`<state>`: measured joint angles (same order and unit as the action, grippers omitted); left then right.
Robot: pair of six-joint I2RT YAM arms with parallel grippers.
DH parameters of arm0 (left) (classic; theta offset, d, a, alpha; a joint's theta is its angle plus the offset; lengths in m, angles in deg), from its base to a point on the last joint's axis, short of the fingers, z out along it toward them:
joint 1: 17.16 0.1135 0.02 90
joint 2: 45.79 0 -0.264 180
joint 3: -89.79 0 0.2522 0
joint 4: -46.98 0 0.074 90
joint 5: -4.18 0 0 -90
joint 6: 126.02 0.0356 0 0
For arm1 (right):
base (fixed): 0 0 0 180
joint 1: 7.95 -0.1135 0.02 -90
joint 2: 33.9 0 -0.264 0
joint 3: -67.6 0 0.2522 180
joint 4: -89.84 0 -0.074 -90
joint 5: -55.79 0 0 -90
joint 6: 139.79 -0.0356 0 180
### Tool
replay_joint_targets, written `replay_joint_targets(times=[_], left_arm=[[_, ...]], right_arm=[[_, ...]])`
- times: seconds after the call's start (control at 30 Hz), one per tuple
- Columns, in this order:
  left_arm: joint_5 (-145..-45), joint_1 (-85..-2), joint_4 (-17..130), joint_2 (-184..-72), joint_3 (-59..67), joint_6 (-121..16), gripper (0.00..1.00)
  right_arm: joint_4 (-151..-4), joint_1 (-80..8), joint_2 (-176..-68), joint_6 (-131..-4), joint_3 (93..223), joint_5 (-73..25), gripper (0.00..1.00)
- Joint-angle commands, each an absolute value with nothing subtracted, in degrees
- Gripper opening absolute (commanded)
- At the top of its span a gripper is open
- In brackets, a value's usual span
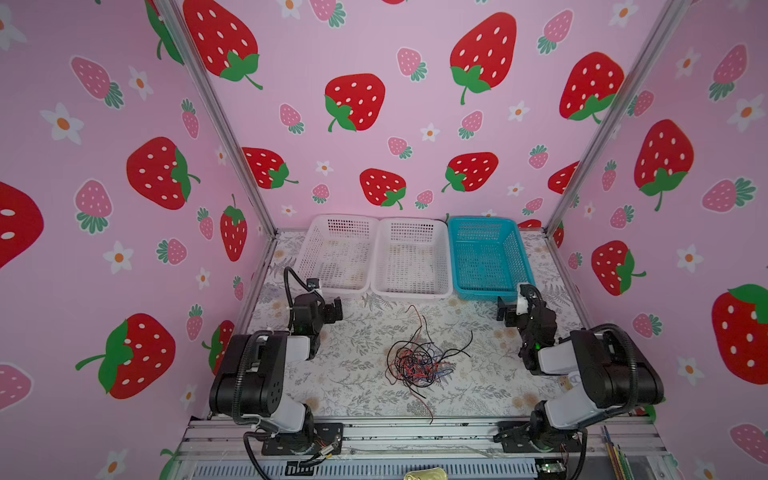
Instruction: Untangle the cables
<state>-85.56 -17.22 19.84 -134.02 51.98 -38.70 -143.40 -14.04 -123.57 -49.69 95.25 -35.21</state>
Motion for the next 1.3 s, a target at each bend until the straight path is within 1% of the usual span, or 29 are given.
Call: replay_joint_targets(times=[0.0,0.9,0.97,1.03,1.1,1.2,1.27], left_arm=[[-84.7,-16.8,17.3,-134.6,49.8,-37.5,0.99],[-84.7,-16.8,17.4,-134.7,49.7,-37.6,0.99],[-84.8,-16.8,17.2,-134.5,49.9,-37.5,0.99],[-85.1,-16.8,18.6,-133.0,49.3,-37.6,0.99],[-86.3,-16.8,24.3,-129.9,47.8,-36.8,0.99],[-86.2,-16.9,29.5,-124.8,47.8,-38.1,0.99],[-85.9,-17.0,31.0,-121.0,49.4,-40.2,0.99]], right_arm=[[-148.1,-13.6,-123.9,-49.2,96.6,-36.0,0.99],[-148.1,-13.5,-123.8,-49.2,96.6,-36.0,0.99],[-148.8,-13.6,-123.7,-49.8,96.6,-37.8,0.99],[-144.5,-14.6,-119.0,-49.0,96.8,-38.7,0.99],[-139.2,-16.5,-113.2,-47.1,97.3,-40.8,0.99],[-136.3,-20.1,-106.7,-46.5,96.2,-47.7,0.99],[-134.8,-21.1,-103.2,-47.8,95.4,-48.8,0.99]])
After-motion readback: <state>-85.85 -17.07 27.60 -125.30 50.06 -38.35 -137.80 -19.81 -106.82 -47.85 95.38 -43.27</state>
